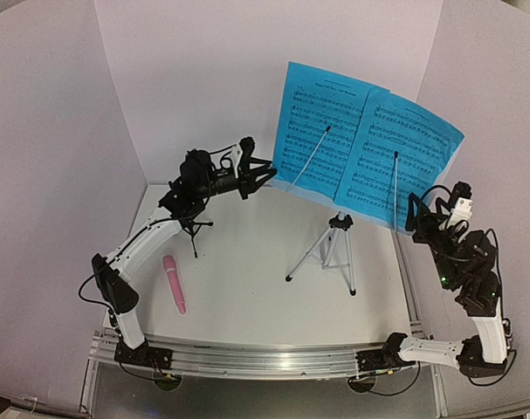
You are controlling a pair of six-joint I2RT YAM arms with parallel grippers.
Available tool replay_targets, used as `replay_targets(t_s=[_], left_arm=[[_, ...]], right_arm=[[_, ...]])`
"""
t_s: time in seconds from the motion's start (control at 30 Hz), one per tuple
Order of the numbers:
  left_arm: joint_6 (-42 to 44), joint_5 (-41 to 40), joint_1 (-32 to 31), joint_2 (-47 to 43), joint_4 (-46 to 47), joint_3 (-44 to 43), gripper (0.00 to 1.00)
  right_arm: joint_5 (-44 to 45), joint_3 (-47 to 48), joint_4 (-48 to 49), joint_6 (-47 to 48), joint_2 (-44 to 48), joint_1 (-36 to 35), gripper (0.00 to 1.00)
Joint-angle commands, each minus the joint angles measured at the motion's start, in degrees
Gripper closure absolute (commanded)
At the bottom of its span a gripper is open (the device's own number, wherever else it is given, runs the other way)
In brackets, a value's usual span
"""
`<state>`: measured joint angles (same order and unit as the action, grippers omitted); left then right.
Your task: Set up the instrument practice props
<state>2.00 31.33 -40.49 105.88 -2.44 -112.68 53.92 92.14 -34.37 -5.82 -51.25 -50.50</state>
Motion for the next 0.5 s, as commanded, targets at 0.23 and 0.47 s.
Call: replay_targets(t_s=[0.23, 0.47], left_arm=[[1.70, 1.13, 0.06, -6.11, 0.49, 2.03, 0.59], [2.56, -0.23, 0.15, -8.57, 0.11, 5.35, 0.52]], right_arm=[[-1.34, 1.34, 0.36, -0.60, 0.96, 0.20, 0.23], [0.74, 1.16, -0.45, -0.74, 1.15, 0.23, 0.23]])
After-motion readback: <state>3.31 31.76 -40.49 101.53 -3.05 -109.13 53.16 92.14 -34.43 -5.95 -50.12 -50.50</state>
